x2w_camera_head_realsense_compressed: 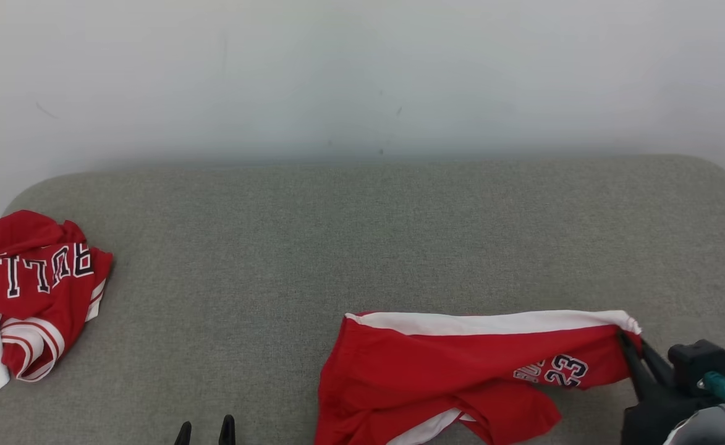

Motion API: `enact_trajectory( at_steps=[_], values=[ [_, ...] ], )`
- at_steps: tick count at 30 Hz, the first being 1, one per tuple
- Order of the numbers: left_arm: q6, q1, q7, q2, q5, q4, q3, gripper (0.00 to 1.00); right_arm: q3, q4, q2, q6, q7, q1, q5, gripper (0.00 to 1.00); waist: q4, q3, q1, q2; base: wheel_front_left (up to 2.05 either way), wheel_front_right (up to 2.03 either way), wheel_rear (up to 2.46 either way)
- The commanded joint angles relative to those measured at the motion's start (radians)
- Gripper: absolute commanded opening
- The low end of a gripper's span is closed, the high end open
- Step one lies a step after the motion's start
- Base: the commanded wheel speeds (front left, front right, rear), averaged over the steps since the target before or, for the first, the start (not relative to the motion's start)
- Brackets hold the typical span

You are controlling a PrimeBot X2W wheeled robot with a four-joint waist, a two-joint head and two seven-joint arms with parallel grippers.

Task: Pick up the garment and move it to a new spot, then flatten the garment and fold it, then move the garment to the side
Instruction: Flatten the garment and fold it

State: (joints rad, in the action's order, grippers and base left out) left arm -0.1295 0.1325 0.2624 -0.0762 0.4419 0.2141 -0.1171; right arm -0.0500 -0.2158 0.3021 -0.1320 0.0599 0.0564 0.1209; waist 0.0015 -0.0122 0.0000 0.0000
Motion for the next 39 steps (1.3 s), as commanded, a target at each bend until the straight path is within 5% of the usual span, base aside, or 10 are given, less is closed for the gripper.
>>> enact_trajectory(
  at_steps=[1, 10, 19, 39],
  values=[
    [-0.001, -0.001, 0.004, 0.001, 0.006, 0.001, -0.002, 1.00, 0.005, -0.015, 0.023, 0.003, 0.001, 0.013, 0.000, 0.00, -0.001, 0.005, 0.0000, 0.0000, 0.00, 0.00, 0.00],
    [-0.001, -0.028, 0.004, -0.011, 0.015, -0.003, -0.020, 1.00, 0.045, -0.149, 0.026, 0.003, -0.001, 0.067, 0.019, 0.00, 0.005, 0.036, 0.0000, 0.0000, 0.00, 0.00, 0.00],
    [-0.001, -0.051, 0.004, -0.022, 0.017, 0.002, -0.037, 1.00, -0.033, -0.224, 0.032, 0.003, -0.023, 0.250, 0.011, 0.00, 0.028, 0.058, 0.0000, 0.0000, 0.00, 0.00, 0.00],
    [-0.001, -0.108, 0.004, -0.005, 0.017, -0.040, -0.113, 1.00, -0.018, -0.442, 0.098, 0.003, -0.061, 0.673, 0.001, 0.00, 0.243, 0.176, 0.0000, 0.0000, 0.00, 0.00, 0.00]
  ],
)
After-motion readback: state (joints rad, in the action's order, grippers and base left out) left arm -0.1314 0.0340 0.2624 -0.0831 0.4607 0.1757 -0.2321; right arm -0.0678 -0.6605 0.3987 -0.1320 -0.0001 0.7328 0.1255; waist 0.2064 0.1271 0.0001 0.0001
